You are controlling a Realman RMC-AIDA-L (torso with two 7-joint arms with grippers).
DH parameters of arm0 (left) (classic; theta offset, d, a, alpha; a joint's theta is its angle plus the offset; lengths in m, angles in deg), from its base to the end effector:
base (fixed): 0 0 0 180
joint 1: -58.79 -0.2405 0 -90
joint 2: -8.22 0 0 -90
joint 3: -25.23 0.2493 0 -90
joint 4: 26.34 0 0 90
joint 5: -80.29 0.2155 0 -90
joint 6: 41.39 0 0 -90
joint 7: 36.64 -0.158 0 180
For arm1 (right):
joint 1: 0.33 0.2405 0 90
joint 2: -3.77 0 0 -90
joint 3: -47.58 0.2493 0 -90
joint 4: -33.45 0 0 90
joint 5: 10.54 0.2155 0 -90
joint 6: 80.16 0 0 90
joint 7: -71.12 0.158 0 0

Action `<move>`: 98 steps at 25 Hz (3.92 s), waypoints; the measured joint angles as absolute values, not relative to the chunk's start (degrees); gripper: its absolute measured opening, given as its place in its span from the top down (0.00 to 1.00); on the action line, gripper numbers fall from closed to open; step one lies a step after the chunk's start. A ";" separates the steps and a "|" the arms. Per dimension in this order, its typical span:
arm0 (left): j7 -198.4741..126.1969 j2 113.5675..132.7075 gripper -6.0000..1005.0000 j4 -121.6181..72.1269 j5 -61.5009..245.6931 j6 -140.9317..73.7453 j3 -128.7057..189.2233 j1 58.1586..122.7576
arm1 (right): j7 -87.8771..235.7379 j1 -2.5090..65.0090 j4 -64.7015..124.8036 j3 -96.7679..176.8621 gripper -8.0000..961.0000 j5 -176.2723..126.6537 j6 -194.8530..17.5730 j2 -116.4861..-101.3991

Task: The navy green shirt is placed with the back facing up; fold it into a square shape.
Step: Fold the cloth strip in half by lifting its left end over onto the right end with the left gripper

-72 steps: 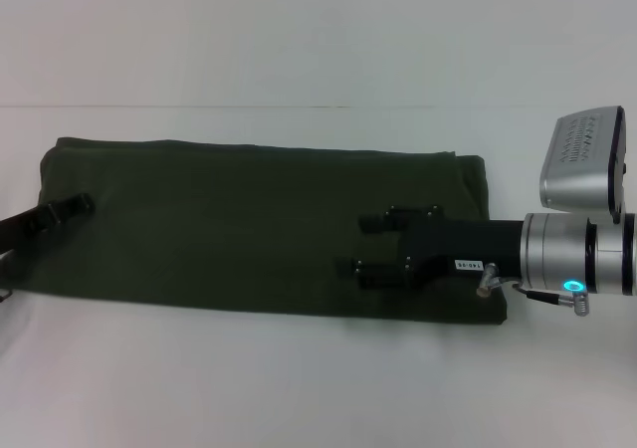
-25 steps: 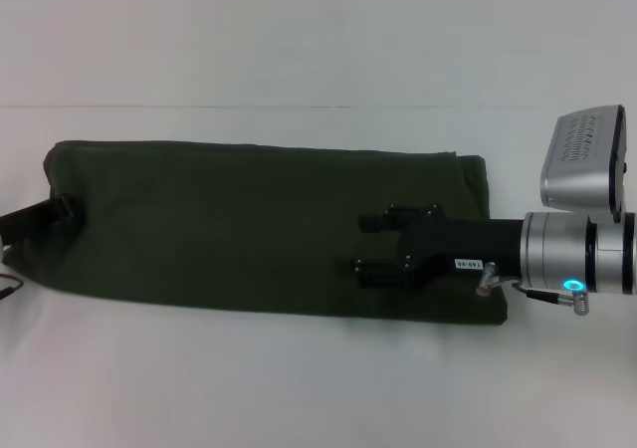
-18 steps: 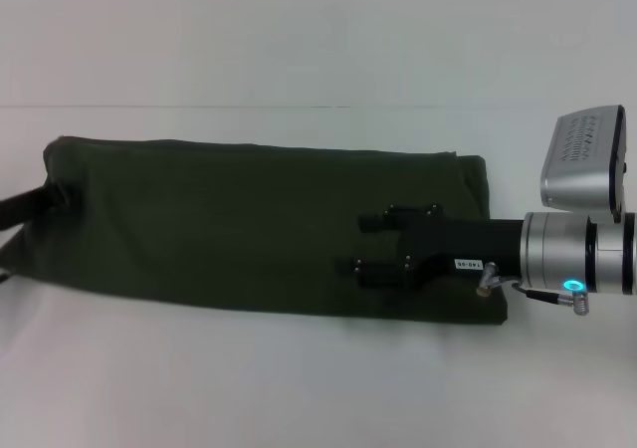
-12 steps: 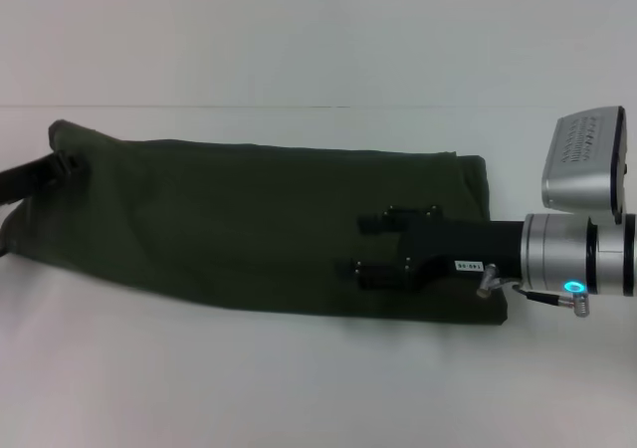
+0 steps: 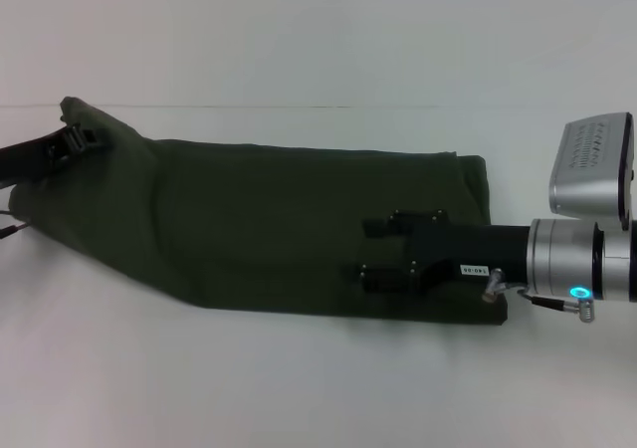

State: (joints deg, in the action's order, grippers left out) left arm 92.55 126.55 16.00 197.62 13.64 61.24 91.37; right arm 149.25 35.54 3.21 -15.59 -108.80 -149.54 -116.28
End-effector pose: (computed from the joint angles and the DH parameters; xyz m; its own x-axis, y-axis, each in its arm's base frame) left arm -0.3064 0.4194 0.0518 0.1593 0.6151 0.7722 0.9871 -0.0876 -0.1338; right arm 0.2148 0.3670 -0.0739 0.8364 -0.3182 -0.4464 -0.4298 -0.8860 -0.1738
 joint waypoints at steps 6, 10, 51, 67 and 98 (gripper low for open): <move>94.76 127.18 0.93 17.09 197.16 17.14 61.23 92.15 | 149.15 34.81 3.21 -15.33 0.18 -108.78 -149.53 -116.26; 95.72 128.04 0.93 17.16 195.98 19.91 60.87 93.00 | 148.78 34.35 3.21 -14.70 0.18 -108.51 -149.53 -116.19; 96.95 132.92 0.93 8.65 166.19 7.52 95.90 100.66 | 146.92 24.13 2.42 -8.13 0.19 -108.00 -154.65 -115.79; 93.50 132.92 0.93 7.97 154.87 -0.86 108.40 103.35 | 146.87 23.93 2.42 -8.15 0.19 -108.14 -154.77 -115.75; 70.96 132.93 0.79 1.57 115.07 -9.23 131.67 106.55 | 146.87 23.54 2.58 -8.14 0.19 -108.63 -154.89 -115.75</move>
